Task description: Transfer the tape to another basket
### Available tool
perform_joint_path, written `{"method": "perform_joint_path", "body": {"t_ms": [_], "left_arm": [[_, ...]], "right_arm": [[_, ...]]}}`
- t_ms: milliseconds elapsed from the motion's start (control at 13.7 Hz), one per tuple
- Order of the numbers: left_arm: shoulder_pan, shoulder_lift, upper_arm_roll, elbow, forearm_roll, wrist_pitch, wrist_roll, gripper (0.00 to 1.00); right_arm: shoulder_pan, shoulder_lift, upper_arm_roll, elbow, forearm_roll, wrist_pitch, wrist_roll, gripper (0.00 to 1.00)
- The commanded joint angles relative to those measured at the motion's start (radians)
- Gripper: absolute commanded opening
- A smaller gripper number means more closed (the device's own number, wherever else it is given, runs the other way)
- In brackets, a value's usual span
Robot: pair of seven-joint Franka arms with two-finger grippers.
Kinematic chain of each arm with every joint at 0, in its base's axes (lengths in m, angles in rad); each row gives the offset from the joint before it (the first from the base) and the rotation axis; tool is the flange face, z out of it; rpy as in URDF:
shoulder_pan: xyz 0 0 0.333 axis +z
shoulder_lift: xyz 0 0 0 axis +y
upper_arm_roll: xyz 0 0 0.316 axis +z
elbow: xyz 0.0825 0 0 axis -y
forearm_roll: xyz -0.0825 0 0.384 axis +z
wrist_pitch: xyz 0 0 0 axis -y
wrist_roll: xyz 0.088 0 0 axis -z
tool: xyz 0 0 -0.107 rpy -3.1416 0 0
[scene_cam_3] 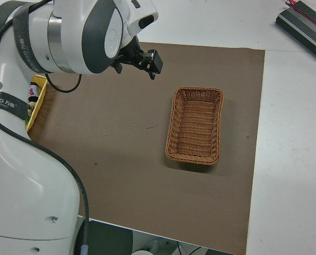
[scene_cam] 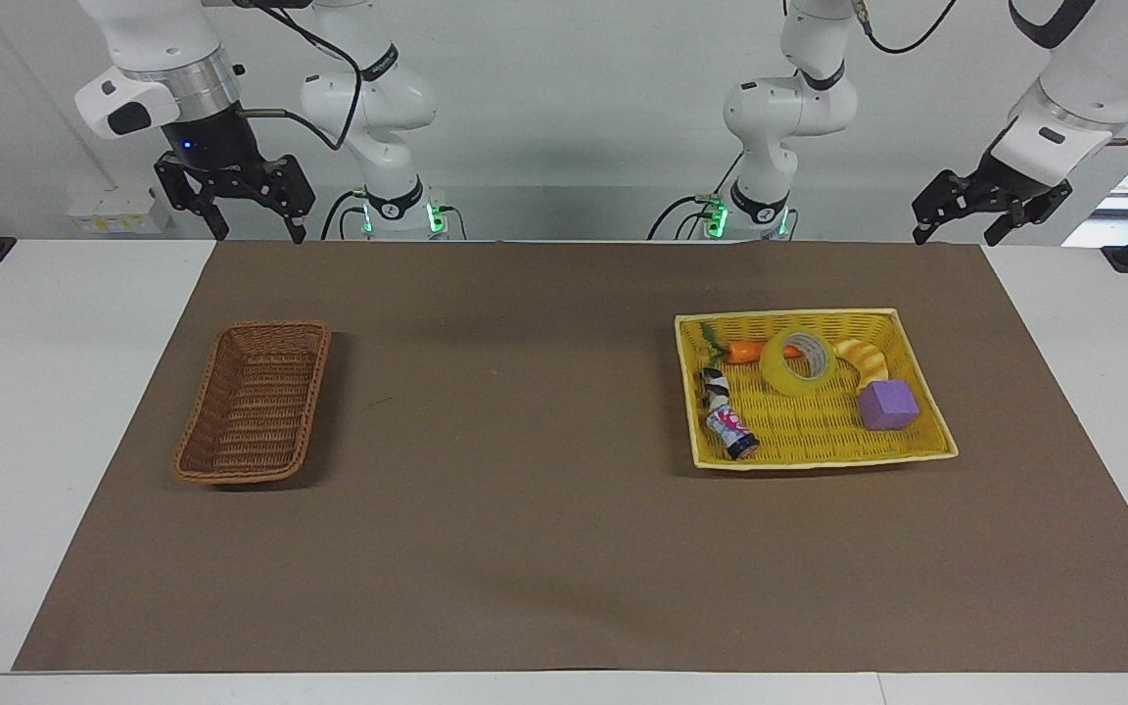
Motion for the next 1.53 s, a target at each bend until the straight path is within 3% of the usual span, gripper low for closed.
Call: {"method": "perform_joint_path", "body": {"t_ms": [0,1240,1458], "left_arm": [[-0.013,-0.022,-0.001,-0.019,0.005,0.000,-0.010,1.00],[-0.009,-0.031,0.005,-0.034,0.006,-0.012,0.008,1.00],[-0.005,-0.082,0.005,-0.118,0.006,0.030,-0.004,1.00]], "right_arm": [[-0.007,-0.011,0.001,-0.009,0.015,0.002,-0.027,1.00],[-0.007,-0.013,0.001,-0.011,0.015,-0.011,-0.027,1.00],[-0.007,-0.013,0.001,-0.008,0.015,-0.037,-0.028,1.00]]}}
